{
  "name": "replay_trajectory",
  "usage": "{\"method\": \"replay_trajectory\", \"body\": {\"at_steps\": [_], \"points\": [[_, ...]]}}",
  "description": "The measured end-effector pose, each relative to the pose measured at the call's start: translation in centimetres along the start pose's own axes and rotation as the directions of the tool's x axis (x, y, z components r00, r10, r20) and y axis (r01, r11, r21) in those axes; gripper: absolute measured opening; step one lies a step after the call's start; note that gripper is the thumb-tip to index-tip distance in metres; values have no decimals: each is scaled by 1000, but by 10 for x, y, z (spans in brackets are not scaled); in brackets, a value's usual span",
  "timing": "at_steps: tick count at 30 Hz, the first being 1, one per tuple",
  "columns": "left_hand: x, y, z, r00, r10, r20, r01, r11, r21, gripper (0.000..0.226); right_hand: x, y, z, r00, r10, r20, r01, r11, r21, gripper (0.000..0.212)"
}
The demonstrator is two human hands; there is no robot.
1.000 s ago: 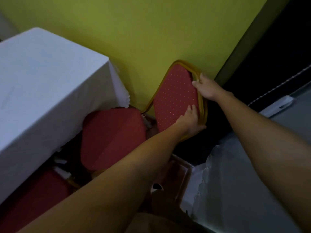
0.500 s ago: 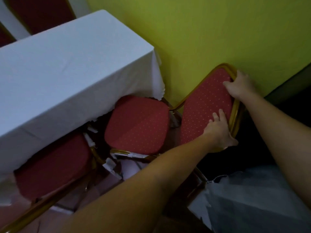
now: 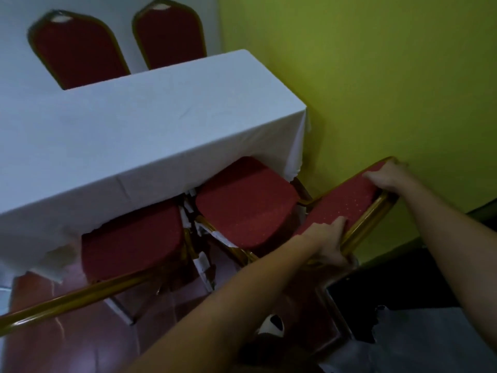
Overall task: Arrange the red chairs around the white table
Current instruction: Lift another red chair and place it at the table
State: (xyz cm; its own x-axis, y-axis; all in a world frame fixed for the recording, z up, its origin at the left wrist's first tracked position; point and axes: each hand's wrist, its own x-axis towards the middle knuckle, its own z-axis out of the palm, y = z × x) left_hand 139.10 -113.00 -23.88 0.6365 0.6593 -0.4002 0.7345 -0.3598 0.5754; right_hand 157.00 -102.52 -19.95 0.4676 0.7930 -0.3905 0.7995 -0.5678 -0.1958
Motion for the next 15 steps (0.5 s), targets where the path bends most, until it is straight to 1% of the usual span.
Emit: {"method": "replay_trajectory", "body": {"at_steps": [2,3,6,7,9,11,15], "points": [[-18,-16,-3,1000,-31,-5,31,999,-8,88,-2,-12,11,999,-15,47,20,993,-119,82],[-26,-24,-5,999,-49,-2,49,999,-11,85,5,-17,17,998,-8,62,19,984,-176,82],[-48,-47,-15,994,-109,25,111,992,-63,92,21,-37,29,988,32,149,21,938,-345,73],[-56,-54,-19,991,-127,43,130,989,-75,95,15,-46,31,983,40,181,33,923,-383,69],[-72,-66,-26,984,-160,83,167,983,-82,99,-15,-67,27,951,85,297,55,899,-435,59],[-88,-79,-33,976,-187,113,198,975,-99,100,-46,-84,24,921,89,379,79,911,-404,45],[-115,-110,-46,971,-209,114,225,963,-150,92,-93,-109,23,926,48,374,70,953,-296,35]]}}
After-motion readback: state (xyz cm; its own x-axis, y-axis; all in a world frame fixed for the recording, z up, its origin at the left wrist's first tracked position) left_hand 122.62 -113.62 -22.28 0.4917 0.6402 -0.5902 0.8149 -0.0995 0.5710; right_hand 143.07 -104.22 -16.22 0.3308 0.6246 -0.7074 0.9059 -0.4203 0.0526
